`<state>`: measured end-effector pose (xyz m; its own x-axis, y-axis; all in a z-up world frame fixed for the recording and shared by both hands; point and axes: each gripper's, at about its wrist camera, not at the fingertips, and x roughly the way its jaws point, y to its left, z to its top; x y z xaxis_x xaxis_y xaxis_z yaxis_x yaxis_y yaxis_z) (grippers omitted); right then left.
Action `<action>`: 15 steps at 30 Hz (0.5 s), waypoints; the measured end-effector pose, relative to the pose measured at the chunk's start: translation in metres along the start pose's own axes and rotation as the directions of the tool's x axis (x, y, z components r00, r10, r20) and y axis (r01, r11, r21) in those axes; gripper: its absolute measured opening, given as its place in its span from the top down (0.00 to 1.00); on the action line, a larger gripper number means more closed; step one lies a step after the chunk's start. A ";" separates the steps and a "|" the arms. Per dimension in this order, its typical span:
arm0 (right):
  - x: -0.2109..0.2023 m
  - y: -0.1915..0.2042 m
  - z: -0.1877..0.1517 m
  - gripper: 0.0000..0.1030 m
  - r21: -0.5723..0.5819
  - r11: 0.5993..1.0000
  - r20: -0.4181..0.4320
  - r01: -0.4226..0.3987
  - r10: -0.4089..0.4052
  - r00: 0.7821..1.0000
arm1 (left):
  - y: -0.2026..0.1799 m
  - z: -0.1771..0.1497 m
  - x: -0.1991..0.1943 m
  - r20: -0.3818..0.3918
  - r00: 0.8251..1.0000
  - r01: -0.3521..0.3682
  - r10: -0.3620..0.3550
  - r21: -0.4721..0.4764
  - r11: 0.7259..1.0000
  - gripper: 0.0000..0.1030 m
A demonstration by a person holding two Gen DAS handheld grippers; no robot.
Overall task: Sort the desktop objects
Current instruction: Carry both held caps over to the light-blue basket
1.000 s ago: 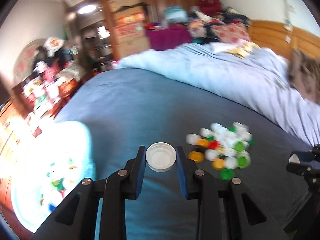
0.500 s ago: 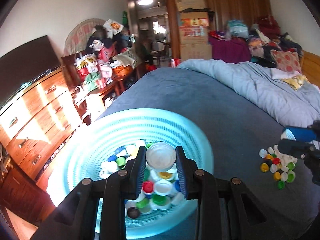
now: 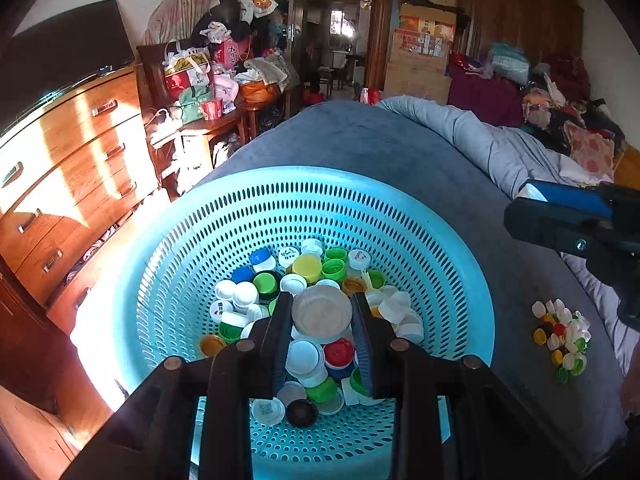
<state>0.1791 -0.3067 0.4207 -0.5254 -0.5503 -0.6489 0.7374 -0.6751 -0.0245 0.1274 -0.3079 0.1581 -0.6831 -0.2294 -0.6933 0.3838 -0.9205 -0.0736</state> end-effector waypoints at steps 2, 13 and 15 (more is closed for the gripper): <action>0.004 0.001 0.001 0.68 -0.004 1.000 -0.007 -0.005 0.005 1.000 | -0.001 0.000 0.006 -0.013 1.000 0.005 -0.005 -0.014 1.000 0.71; 0.023 0.009 0.011 0.68 -0.023 1.000 -0.023 -0.012 0.011 1.000 | 0.007 0.002 0.013 -0.032 0.999 0.012 -0.013 -0.015 1.000 0.71; 0.024 0.009 0.012 0.68 -0.026 1.000 -0.022 -0.013 0.012 1.000 | 0.007 0.002 0.014 -0.032 0.999 0.006 -0.007 -0.013 1.000 0.71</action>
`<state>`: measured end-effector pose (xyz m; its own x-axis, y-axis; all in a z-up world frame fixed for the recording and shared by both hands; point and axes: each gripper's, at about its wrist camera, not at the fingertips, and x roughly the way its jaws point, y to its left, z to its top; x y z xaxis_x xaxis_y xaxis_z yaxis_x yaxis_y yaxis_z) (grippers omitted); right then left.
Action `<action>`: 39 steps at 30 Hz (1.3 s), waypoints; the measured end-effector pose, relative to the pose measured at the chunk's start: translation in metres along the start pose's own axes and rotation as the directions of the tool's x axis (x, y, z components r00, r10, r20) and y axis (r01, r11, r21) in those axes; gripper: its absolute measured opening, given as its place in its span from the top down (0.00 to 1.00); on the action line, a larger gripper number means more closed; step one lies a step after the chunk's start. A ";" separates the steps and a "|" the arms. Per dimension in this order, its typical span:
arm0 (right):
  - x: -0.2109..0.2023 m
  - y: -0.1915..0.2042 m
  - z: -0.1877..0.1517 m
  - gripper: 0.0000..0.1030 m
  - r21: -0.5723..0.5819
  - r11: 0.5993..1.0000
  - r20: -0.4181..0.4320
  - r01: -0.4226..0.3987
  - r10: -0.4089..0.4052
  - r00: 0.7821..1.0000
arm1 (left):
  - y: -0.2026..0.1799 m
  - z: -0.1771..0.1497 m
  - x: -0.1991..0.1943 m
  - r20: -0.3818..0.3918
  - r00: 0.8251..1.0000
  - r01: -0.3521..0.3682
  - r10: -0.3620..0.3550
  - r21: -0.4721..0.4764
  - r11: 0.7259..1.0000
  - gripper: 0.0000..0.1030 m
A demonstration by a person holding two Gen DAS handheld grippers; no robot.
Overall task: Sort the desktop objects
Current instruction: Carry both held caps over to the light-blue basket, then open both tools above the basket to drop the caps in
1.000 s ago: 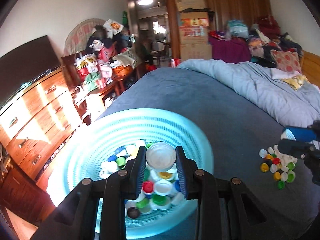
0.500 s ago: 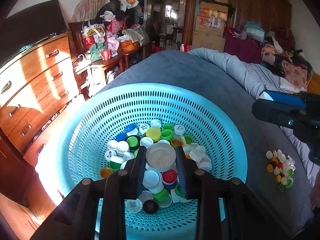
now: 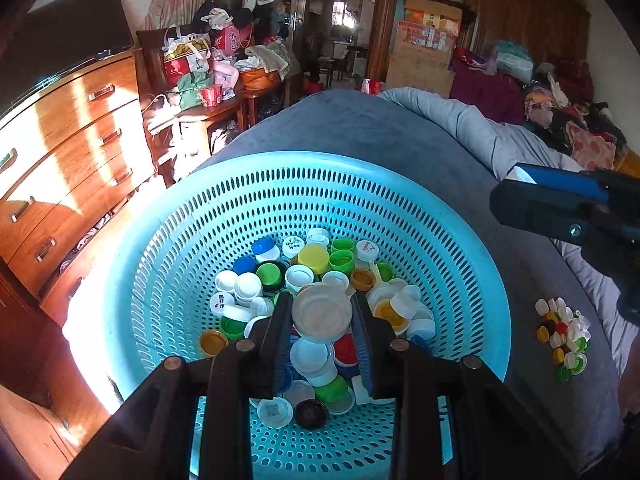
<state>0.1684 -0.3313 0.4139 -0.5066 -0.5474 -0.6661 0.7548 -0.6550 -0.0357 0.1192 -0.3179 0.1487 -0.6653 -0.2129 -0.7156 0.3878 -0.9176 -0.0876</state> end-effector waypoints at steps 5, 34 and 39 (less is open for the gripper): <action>0.001 0.001 0.001 0.68 -0.002 1.000 -0.001 -0.003 0.003 1.000 | -0.002 0.000 -0.003 0.008 1.000 -0.030 0.030 0.013 0.999 0.71; -0.208 -0.047 0.012 0.02 0.173 0.958 0.438 0.229 -0.283 0.853 | -0.144 0.028 -0.128 0.286 0.957 -0.139 0.039 0.341 0.930 0.47; -0.248 -0.055 0.009 0.01 0.200 0.945 0.477 0.258 -0.324 0.817 | -0.174 0.029 -0.144 0.309 0.951 -0.129 0.007 0.376 0.918 0.47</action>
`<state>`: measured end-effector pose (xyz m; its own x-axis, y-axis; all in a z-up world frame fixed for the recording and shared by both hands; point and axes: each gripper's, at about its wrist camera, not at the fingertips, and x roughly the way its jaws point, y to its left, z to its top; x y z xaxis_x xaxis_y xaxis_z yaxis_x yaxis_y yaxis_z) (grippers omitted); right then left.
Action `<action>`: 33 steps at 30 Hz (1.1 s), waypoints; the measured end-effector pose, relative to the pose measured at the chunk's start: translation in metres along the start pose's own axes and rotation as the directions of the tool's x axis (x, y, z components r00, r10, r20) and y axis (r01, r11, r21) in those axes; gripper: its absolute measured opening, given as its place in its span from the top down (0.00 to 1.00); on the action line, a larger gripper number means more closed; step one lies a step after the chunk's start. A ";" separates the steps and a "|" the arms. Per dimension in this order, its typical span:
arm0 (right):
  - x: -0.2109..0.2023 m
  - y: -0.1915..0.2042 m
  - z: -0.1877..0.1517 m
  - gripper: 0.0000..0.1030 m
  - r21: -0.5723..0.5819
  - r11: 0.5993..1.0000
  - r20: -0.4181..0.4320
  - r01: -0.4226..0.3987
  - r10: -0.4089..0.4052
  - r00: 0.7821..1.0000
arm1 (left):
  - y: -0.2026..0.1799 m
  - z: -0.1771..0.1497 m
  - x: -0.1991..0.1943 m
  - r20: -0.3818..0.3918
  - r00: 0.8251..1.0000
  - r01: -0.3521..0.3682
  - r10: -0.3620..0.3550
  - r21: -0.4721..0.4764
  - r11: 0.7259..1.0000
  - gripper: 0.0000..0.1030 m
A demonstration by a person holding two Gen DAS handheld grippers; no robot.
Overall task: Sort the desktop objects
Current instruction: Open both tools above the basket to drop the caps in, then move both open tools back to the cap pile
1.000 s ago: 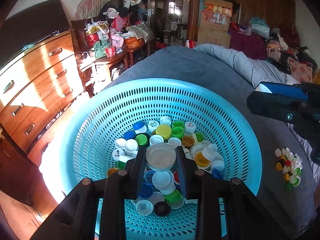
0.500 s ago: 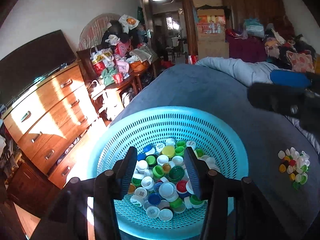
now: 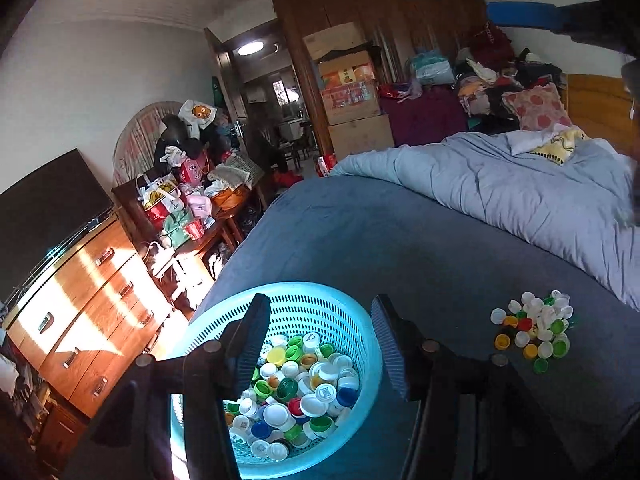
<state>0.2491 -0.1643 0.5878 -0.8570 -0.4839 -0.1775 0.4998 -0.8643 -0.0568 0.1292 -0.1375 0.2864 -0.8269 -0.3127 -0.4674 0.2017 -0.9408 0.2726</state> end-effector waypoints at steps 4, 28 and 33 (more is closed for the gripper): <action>-0.020 -0.004 0.005 0.01 -0.012 1.000 0.021 0.013 -0.013 1.000 | -0.012 0.012 -0.013 0.026 1.000 -0.005 0.004 0.020 1.000 0.47; -0.075 -0.044 -0.003 0.00 0.033 0.998 0.053 0.052 -0.054 0.997 | -0.072 0.034 -0.050 0.070 0.998 -0.001 -0.007 0.116 0.993 0.41; -0.083 -0.068 -0.024 0.00 0.055 0.994 0.029 0.089 -0.091 0.995 | -0.081 0.025 -0.023 0.024 0.988 0.149 -0.151 0.057 0.987 0.38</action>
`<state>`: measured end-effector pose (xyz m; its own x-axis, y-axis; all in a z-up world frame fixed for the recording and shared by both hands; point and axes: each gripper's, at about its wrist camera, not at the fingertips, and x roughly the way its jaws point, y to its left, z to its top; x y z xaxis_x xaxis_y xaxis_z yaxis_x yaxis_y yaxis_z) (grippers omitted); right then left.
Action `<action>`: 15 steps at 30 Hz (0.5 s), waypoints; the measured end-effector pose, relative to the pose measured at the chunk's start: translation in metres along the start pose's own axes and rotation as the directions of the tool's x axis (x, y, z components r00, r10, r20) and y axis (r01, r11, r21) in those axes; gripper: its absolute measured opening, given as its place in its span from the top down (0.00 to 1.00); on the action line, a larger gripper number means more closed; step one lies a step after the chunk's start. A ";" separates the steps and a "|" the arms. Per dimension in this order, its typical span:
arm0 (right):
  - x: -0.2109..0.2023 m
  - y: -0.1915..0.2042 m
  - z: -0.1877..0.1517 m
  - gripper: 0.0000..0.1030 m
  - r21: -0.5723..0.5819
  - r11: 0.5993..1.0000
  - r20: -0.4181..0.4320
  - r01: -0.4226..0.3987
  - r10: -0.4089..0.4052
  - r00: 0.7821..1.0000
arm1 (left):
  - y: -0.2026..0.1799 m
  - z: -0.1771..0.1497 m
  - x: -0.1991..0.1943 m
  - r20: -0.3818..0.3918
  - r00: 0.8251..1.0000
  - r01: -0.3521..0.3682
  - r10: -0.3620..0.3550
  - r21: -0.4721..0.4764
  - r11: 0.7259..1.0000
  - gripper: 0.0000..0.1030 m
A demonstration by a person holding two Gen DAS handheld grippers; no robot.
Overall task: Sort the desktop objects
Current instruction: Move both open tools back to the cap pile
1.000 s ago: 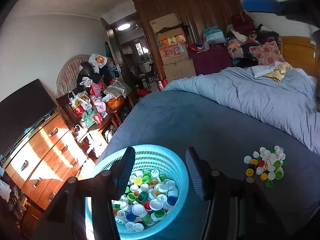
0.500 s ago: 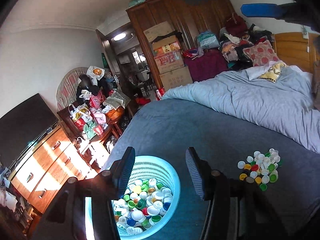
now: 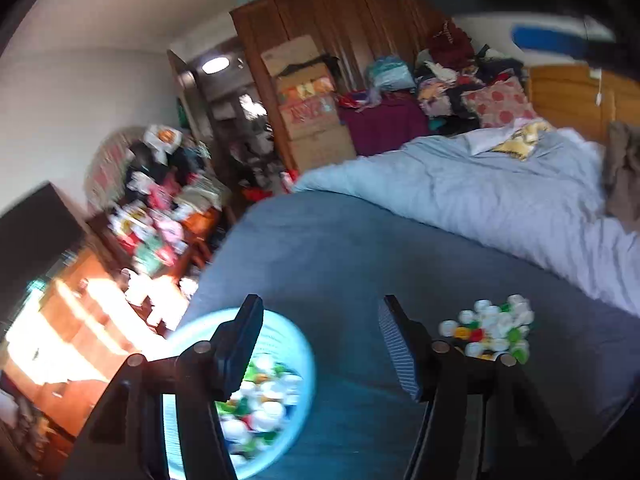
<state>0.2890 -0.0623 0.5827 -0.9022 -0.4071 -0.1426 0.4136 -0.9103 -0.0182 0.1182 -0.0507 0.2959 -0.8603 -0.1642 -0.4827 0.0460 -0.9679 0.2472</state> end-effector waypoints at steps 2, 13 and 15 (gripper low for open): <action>-0.003 -0.020 -0.023 0.00 0.009 0.999 -0.036 0.043 -0.043 0.998 | -0.006 -0.017 0.025 -0.031 0.995 0.095 -0.096 -0.033 0.995 0.33; -0.053 -0.159 -0.310 0.12 0.194 0.943 -0.564 0.271 -0.119 0.817 | -0.112 -0.129 0.171 -0.242 0.865 0.432 -0.440 -0.087 0.897 0.37; -0.064 -0.164 -0.338 0.12 0.206 0.940 -0.598 0.271 -0.098 0.795 | -0.126 -0.129 0.194 -0.252 0.867 0.427 -0.429 -0.068 0.902 0.37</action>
<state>0.3207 0.1387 0.2608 -0.6849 -0.1897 -0.7035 0.1193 -0.9817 0.1486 0.0115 0.0144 0.0625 -0.6376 0.2250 -0.7368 -0.2910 -0.9559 -0.0401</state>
